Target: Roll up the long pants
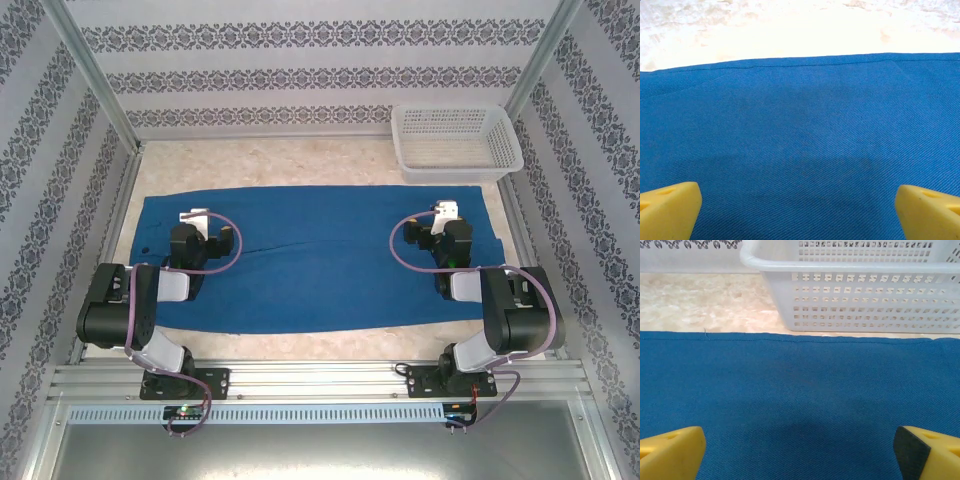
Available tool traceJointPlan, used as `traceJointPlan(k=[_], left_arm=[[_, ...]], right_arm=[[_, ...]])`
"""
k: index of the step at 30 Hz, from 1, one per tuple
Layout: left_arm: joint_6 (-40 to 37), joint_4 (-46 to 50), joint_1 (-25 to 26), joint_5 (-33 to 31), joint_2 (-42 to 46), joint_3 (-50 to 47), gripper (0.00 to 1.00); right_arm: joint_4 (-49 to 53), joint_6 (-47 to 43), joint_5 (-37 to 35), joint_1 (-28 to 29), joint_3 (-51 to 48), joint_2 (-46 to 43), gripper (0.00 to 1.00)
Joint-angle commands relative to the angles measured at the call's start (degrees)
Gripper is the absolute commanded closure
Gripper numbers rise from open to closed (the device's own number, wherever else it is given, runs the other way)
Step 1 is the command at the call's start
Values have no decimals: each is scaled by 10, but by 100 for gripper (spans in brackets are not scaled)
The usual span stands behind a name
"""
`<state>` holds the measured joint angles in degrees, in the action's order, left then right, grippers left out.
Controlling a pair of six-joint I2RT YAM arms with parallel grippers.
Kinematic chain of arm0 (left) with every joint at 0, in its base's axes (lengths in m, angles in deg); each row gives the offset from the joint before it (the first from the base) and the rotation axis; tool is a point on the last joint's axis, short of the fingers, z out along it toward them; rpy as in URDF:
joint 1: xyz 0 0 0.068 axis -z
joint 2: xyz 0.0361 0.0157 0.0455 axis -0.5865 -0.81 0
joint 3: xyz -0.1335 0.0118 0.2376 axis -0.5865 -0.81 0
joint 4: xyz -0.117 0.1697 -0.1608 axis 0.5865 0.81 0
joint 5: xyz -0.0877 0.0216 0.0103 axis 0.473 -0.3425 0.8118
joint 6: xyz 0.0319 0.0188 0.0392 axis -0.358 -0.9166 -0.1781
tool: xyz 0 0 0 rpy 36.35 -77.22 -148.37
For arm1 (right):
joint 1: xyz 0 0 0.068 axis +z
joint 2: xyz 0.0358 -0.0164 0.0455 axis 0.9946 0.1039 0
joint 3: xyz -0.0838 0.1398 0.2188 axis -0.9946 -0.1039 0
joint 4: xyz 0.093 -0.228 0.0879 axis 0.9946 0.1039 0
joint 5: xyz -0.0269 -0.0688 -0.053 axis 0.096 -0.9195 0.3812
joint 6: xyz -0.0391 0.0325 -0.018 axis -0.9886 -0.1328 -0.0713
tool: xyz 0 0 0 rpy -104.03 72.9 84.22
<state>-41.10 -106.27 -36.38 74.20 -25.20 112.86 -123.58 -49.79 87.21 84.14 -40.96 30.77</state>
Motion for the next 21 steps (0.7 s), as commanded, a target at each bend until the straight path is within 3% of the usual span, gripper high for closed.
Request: traceJointPlan(k=[1,21], left_arm=[[-8,-26,1,6,-1,10,0],[-8,-26,1,6,-1,10,0]], right_arm=[[-11,6,10,-4,7,-4,2],[-11,2,1,1,6,-3,2]])
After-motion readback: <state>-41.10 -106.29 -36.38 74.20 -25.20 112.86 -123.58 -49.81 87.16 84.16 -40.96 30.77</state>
